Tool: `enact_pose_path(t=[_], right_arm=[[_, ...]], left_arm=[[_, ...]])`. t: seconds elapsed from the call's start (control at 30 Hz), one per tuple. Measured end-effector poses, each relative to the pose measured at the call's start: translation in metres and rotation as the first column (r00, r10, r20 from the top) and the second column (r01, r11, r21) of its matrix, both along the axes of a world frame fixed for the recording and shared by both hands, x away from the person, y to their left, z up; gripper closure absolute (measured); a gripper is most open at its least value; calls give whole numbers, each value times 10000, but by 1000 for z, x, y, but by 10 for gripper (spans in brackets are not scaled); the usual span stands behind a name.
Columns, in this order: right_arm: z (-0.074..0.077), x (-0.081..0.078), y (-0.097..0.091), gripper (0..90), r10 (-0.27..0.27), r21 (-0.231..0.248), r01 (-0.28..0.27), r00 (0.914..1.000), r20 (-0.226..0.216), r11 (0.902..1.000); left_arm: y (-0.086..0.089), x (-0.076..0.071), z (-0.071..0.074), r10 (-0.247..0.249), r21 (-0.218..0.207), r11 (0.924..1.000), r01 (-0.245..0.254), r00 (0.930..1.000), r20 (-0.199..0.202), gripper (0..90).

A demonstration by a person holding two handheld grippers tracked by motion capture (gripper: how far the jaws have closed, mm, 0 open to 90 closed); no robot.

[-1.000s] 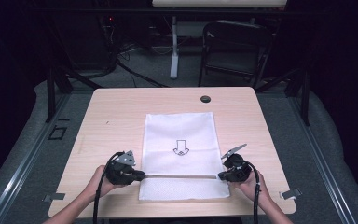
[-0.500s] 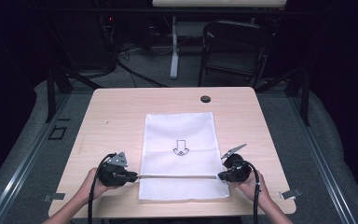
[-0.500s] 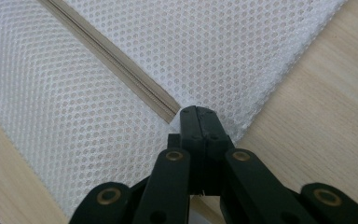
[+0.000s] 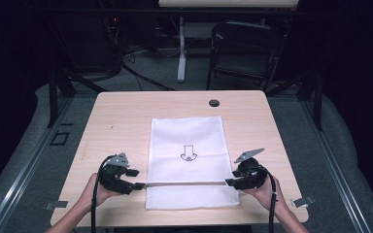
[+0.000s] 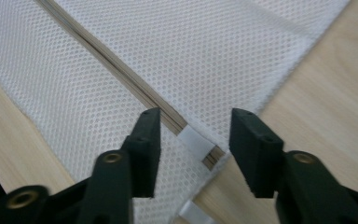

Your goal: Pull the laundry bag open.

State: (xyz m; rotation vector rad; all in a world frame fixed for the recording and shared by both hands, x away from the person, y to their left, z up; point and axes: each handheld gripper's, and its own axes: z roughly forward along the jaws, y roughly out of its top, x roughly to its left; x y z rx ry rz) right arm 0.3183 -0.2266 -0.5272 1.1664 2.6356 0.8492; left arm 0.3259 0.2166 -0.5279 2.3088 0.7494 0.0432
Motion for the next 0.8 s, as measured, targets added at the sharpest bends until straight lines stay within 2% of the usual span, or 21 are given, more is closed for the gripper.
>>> enact_pose_path(t=[0.1,0.13,0.17,0.2,0.3,0.37,0.47,0.5,0.57,0.63,0.7,0.73,0.8], right_arm=[[12,-6,-5,317,-186,-137,190,9996,234,9997],[15,-8,-8,264,-215,-115,218,9995,236,9997],[18,-10,-11,186,-378,-312,386,9989,264,9988],[20,-11,-14,165,-538,-432,548,9983,227,9976],[25,-18,-31,109,-989,-416,1000,9947,276,9941],[26,-23,-41,55,-1263,-527,1276,9916,274,9904],[24,-34,-55,21,-1634,-623,1658,9856,425,9842],[23,-36,-59,15,-1707,-584,1727,9846,385,9832],[22,-40,-64,11,-1839,-821,1880,9814,549,9787],[20,-42,-69,1,-1954,-738,1996,9789,605,9771],[17,-41,-72,0,-1956,-759,1997,9789,588,9769],[16,-41,-71,0,-1939,-871,1994,9787,674,9761],[14,-40,-70,0,-1842,-904,1900,9805,693,9776]], left_arm=[[3,-5,8,572,34,9984,-573,9983,59,206],[4,-6,11,736,49,9973,-737,9973,46,185],[6,-8,13,935,88,9956,-936,9956,55,170],[8,-10,16,1138,91,9934,-1140,9934,172,155],[13,-17,20,1619,68,9868,-1620,9867,140,136],[16,-20,22,1901,144,9817,-1901,9818,-9,99],[21,-26,23,2527,537,9658,-2538,9672,263,71],[24,-29,23,2725,441,9608,-2738,9616,339,61],[29,-31,23,3019,528,9513,-3039,9524,423,49],[34,-33,23,3368,584,9388,-3394,9403,489,27],[41,-35,22,3613,561,9297,-3641,9309,537,2],[43,-34,22,3674,557,9272,-3703,9284,550,3],[48,-33,19,3915,600,9167,-3950,9181,615,3]])
